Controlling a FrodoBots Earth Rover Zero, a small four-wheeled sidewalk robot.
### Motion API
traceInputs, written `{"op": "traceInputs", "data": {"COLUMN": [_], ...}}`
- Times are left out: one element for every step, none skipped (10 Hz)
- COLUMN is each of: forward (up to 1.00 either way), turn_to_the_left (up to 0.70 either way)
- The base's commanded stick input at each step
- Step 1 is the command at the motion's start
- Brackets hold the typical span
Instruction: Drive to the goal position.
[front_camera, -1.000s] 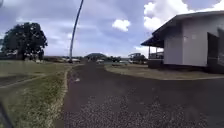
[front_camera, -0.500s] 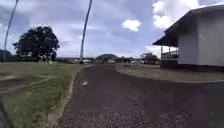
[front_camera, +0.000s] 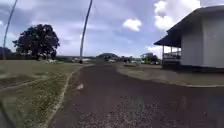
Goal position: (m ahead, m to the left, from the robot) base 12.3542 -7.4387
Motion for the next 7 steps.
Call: {"op": "traceInputs", "data": {"forward": [0.70,0.70,0.70,0.70,0.70,0.70,0.70], "turn_to_the_left": [0.00,0.00,0.01,0.04,0.17,0.35,0.35]}}
